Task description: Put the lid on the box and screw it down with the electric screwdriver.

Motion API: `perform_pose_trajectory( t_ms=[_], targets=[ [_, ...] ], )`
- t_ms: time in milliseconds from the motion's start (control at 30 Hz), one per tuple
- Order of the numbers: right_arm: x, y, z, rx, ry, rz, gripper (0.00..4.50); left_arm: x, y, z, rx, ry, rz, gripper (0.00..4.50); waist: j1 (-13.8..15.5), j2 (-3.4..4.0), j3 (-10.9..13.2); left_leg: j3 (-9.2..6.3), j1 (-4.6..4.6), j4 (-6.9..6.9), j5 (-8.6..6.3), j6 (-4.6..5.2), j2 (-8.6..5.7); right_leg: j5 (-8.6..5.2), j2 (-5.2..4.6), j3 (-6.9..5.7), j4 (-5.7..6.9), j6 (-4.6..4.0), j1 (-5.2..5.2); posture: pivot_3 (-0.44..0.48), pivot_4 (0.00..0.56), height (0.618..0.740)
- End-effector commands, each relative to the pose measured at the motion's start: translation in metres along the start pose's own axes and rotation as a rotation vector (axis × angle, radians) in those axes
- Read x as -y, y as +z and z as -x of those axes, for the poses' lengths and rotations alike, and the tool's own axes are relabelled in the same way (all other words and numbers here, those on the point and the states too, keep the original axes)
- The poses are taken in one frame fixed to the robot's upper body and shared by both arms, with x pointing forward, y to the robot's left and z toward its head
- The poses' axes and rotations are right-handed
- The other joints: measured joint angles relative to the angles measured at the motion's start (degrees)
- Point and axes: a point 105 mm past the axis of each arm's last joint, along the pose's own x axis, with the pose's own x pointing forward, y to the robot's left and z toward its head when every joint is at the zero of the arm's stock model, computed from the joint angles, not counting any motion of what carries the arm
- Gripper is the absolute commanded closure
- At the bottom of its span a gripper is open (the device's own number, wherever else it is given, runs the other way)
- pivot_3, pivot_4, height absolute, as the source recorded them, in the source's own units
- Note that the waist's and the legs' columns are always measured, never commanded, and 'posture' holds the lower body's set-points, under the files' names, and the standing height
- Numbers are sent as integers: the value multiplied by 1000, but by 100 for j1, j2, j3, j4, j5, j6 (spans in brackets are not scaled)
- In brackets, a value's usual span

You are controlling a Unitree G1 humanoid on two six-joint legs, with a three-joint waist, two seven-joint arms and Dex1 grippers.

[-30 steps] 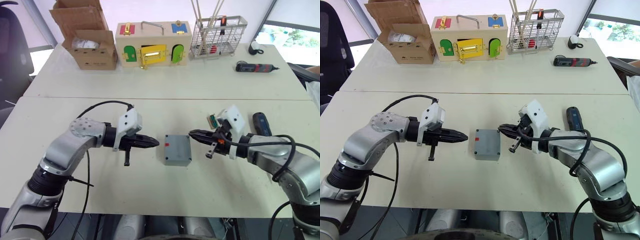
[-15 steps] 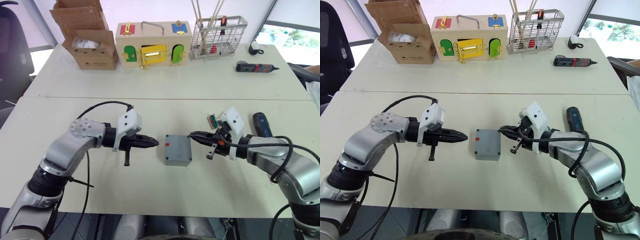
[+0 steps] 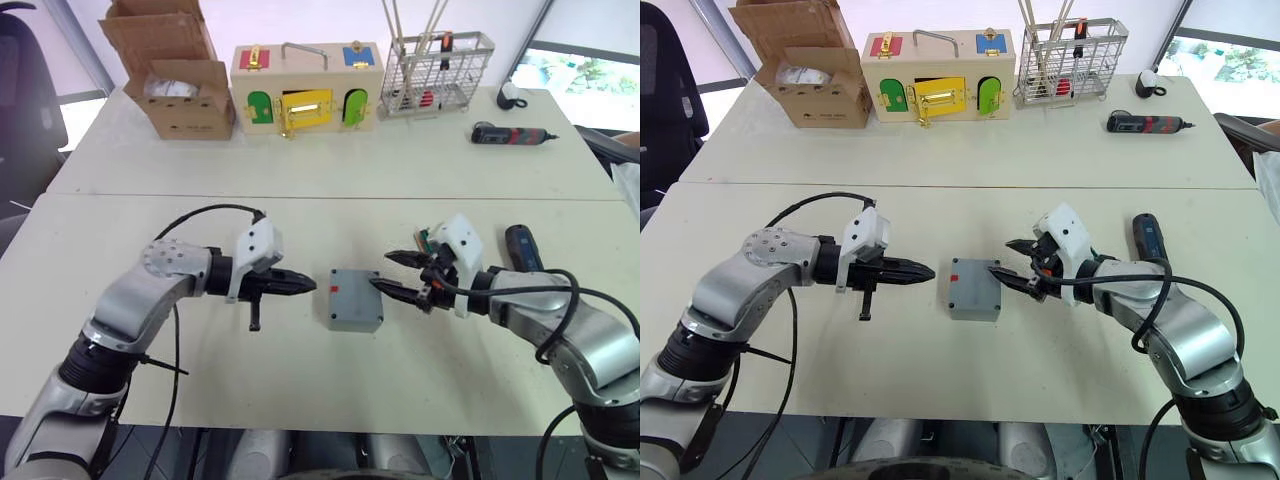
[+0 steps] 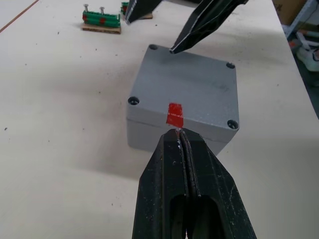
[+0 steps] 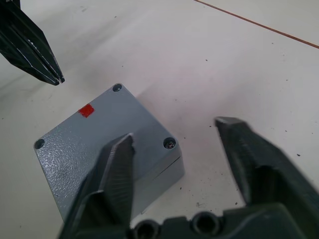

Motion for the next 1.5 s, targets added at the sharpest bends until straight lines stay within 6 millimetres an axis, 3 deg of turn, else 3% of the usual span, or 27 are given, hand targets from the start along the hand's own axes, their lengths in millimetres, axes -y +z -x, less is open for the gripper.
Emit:
perform_pose_trajectory(
  t_ms=[33,133,233,300,467,500,567,600,700,1000,1400,1500],
  targets=[
    [19,24,17,57,-67,26,1135,-3,13,1,48,7,-36,4500,12,0,0,0,0,0,0,0,0,0,0,0,0,0,0,0,150,740],
    [45,42,43,86,-140,-43,1135,-9,30,4,108,7,-48,4500,21,-1,0,0,0,2,0,0,-1,0,0,-1,0,0,3,0,150,740],
    [97,45,98,-62,-288,-103,1135,-10,51,-2,162,-54,-126,4500,49,3,3,-1,0,3,-2,6,-8,0,-2,-7,-1,0,6,0,150,740],
    [117,40,121,-145,-365,-132,1135,-7,57,-8,172,-88,-167,4500,33,4,2,-1,0,1,-14,27,-10,0,-3,-13,-12,0,11,0,150,740],
    [126,-1,161,-441,-405,-373,1135,12,76,-24,236,-191,-243,4500,-52,3,1,15,0,-12,-14,26,2,0,-2,-5,-21,0,2,0,150,740],
    [126,-8,163,-472,-404,-417,909,16,76,-27,241,-204,-253,4500,-74,3,1,18,0,-11,-15,27,4,0,-1,-3,-19,0,0,0,150,740],
    [121,-22,164,-524,-386,-533,691,23,76,-33,248,-218,-263,4500,-125,7,0,19,0,-11,-17,31,5,0,-2,-1,-16,0,0,0,150,740],
    [116,-28,162,-548,-371,-594,323,26,75,-35,255,-220,-256,4500,-141,10,-2,21,0,-8,-19,35,5,0,-2,3,-10,0,-2,0,150,740],
    [113,-40,159,-594,-374,-691,21,30,71,-39,266,-206,-229,4500,-122,10,-2,24,5,-6,-21,38,5,0,-2,9,-5,0,-3,0,150,740],
    [120,-64,137,-679,-364,-786,21,25,53,-40,243,-94,-171,4500,-94,10,-2,25,4,-3,-17,30,3,0,-5,13,-7,0,-3,0,150,740],
    [125,-107,130,-891,-336,-705,21,25,48,-31,220,-46,-147,4500,-105,2,-6,23,2,-2,-15,26,2,0,-5,10,-9,0,-3,0,150,740],
    [128,-120,130,-968,-317,-593,736,24,48,-31,220,-41,-143,4500,-113,-52,-38,20,8,0,-15,26,2,0,-5,8,-11,0,5,0,150,740]
  ],
)
